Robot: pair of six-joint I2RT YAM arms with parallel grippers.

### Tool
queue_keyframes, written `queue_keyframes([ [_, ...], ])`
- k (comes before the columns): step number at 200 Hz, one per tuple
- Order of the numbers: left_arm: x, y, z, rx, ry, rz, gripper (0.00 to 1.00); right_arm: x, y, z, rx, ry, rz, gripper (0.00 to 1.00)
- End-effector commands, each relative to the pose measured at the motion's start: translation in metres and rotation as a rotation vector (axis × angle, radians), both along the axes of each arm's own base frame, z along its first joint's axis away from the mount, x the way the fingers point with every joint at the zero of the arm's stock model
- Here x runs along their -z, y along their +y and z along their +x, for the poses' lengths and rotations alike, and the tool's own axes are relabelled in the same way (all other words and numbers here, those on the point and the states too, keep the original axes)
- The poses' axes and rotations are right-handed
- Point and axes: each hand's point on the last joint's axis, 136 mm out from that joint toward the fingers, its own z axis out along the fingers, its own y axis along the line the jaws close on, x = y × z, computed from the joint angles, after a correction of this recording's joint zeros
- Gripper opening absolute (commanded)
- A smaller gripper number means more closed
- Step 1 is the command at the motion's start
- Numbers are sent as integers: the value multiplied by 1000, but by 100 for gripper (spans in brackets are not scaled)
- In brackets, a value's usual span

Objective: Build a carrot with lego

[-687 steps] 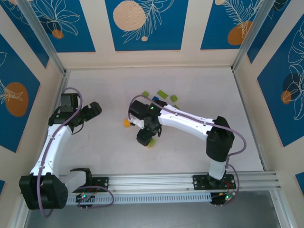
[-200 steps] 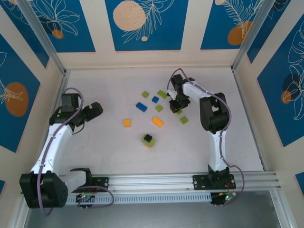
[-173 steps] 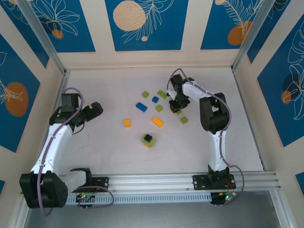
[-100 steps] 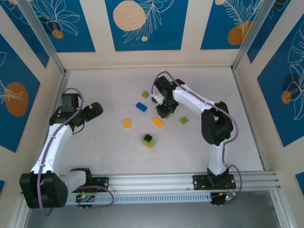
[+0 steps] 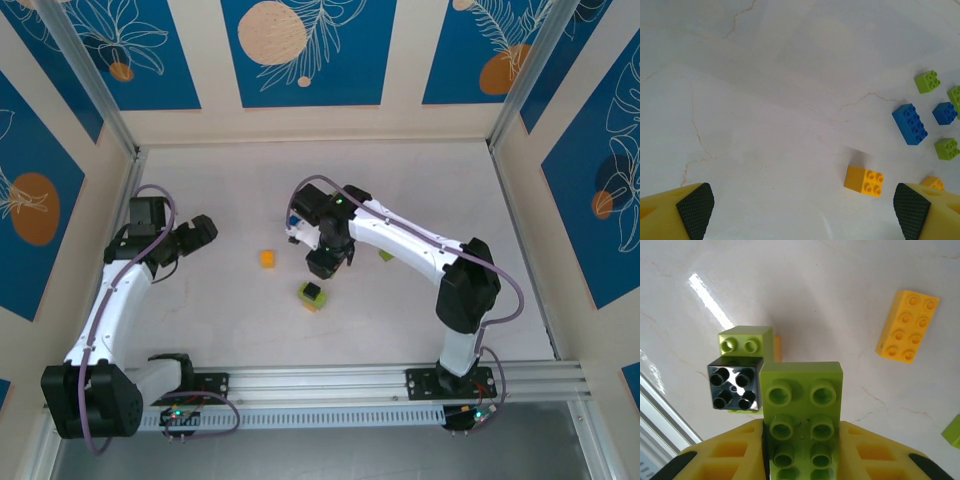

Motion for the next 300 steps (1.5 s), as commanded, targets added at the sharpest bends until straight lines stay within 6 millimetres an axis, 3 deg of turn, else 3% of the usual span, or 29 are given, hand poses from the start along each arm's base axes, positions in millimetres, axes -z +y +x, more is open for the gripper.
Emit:
queue_keyframes([
  [1,-1,-1,0,19,-10,-4,95,2,4,-17,2,53,1,33],
  [144,-3,-1,-2,16,-15,1,95,25,13,-39,112,128,-30,33],
  [300,-3,-1,-1,18,-16,-1,95,37,23,-42,107,158,-48,33],
])
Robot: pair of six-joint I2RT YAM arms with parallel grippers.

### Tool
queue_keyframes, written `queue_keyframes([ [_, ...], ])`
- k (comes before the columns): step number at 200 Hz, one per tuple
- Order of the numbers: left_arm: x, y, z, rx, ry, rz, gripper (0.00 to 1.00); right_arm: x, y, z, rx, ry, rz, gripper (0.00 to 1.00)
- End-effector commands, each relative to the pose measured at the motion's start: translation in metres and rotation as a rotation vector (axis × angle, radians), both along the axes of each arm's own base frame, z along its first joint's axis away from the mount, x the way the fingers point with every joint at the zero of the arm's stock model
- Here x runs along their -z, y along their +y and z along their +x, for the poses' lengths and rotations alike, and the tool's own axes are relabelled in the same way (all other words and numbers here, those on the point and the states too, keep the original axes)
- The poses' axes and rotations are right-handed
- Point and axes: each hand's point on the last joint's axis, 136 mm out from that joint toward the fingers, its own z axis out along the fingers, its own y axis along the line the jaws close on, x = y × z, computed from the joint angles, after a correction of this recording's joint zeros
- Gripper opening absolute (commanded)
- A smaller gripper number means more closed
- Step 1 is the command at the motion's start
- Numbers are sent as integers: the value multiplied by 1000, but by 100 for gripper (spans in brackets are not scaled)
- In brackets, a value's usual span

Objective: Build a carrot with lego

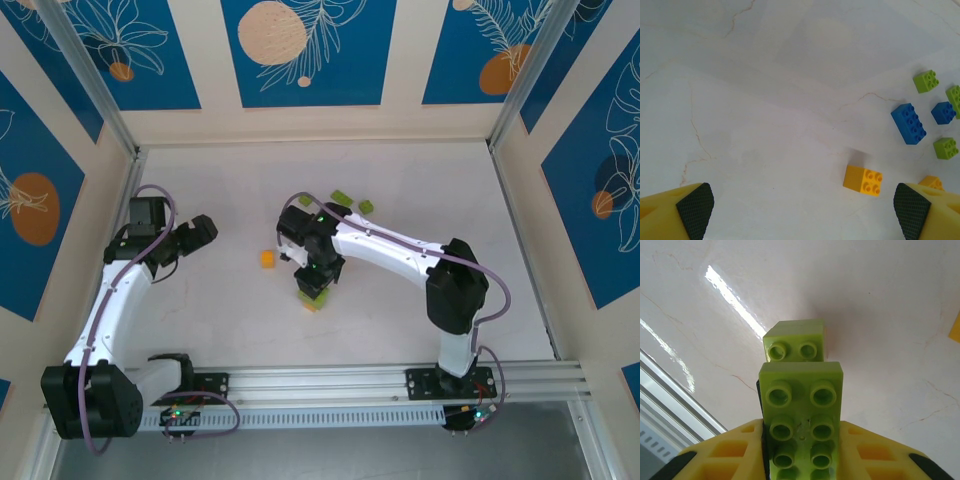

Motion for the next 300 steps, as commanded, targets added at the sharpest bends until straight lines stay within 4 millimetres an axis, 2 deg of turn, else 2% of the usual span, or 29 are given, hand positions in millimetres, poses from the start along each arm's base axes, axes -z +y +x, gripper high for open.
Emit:
queue_keyframes([
  [1,-2,-1,-1,18,-13,-1,95,8,4,-7,7,49,-14,33],
  [194,-1,0,-1,16,-13,3,95,28,5,-12,-4,71,-69,33],
  [300,-2,0,-2,16,-14,3,95,25,9,-3,-40,22,-65,33],
])
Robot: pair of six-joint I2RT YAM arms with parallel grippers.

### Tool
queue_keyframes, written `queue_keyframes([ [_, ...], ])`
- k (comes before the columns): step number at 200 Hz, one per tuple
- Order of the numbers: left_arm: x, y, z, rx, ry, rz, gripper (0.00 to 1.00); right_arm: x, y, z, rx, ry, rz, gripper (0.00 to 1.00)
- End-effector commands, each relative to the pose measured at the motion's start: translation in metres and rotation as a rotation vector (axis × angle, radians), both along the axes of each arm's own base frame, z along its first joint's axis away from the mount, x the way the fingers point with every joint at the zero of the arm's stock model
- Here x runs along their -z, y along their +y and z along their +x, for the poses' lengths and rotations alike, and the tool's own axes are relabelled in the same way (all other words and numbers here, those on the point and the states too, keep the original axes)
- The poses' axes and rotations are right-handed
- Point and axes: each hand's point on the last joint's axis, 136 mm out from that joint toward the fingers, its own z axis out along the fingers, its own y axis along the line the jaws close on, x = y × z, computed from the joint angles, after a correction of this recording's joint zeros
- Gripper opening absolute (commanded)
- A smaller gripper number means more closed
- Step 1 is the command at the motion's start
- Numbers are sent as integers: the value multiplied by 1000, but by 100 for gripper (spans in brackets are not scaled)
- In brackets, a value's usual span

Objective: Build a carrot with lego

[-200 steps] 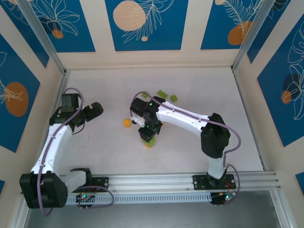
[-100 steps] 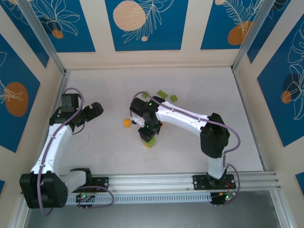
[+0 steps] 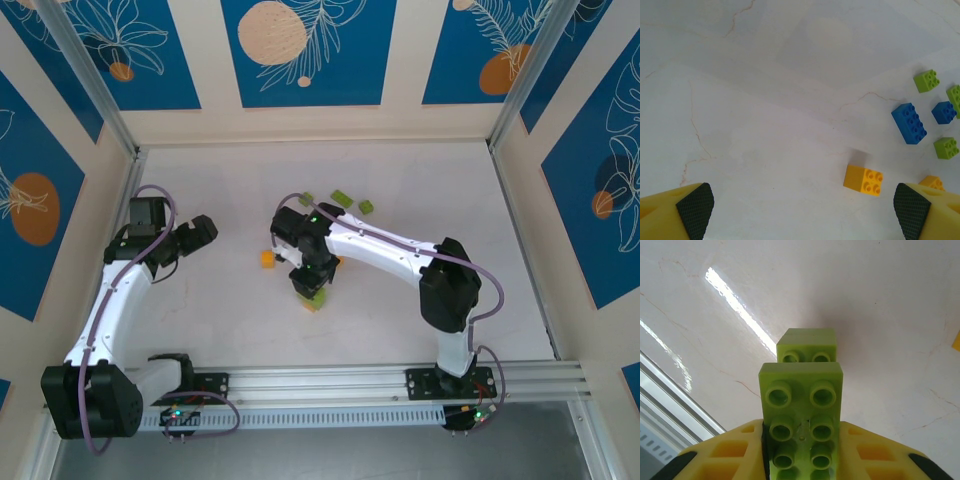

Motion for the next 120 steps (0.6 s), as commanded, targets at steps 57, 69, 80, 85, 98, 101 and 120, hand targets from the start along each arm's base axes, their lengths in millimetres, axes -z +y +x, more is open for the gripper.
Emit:
queue_keyframes([
  [57,-1,0,-1,16,-14,3,95,40,-13,-15,-48,74,-128,33],
  [69,-1,0,-1,16,-14,4,95,45,-16,-19,-54,85,-148,33],
  [80,-1,0,-1,16,-14,4,95,49,-19,-20,-56,88,-164,33],
  [85,-2,0,-1,16,-15,4,95,51,-20,-21,-58,90,-173,33],
  [98,-2,0,-2,15,-16,5,95,54,-21,-23,-60,91,-183,33],
  [101,-2,0,-2,15,-15,5,95,55,-22,-23,-61,92,-185,33],
  [120,-1,0,-2,15,-13,5,95,60,-23,-25,-60,101,-189,33],
])
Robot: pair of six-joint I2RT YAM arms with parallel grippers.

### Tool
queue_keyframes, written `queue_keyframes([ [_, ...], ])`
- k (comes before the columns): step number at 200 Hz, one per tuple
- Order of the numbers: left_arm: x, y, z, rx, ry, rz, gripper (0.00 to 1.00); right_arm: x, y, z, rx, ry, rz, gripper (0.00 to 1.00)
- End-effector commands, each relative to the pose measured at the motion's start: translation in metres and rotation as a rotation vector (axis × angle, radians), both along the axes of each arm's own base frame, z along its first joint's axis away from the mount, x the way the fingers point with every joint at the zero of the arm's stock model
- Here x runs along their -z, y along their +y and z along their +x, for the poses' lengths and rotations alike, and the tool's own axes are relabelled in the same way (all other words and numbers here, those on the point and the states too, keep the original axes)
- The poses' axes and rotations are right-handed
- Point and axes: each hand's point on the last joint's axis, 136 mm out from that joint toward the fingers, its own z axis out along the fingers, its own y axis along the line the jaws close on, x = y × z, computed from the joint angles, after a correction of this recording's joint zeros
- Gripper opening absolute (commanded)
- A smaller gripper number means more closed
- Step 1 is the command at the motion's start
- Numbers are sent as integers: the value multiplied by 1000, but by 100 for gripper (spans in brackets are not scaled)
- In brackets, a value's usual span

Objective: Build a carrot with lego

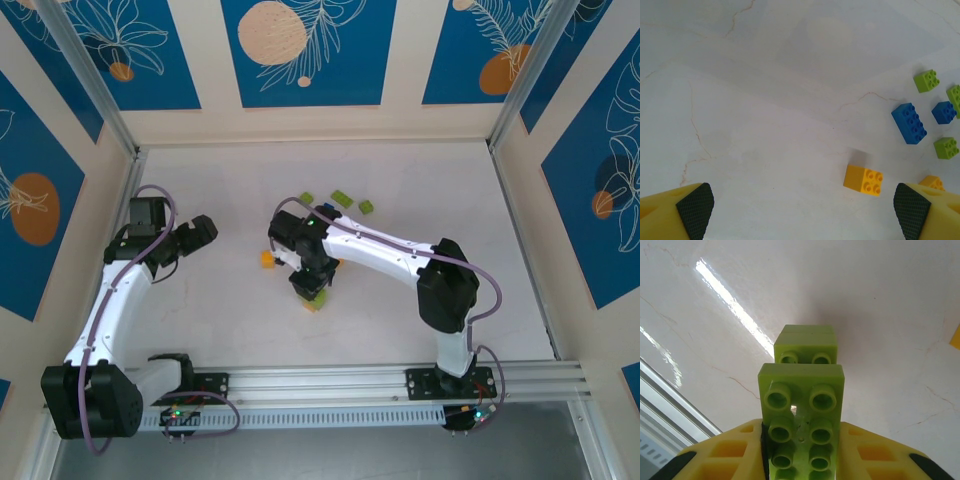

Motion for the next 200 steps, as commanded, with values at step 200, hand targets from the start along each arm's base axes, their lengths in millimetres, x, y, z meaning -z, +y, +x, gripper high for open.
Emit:
queue_keyframes([
  [200,-2,1,-2,14,-15,10,95,-27,19,-49,-499,30,49,36],
])
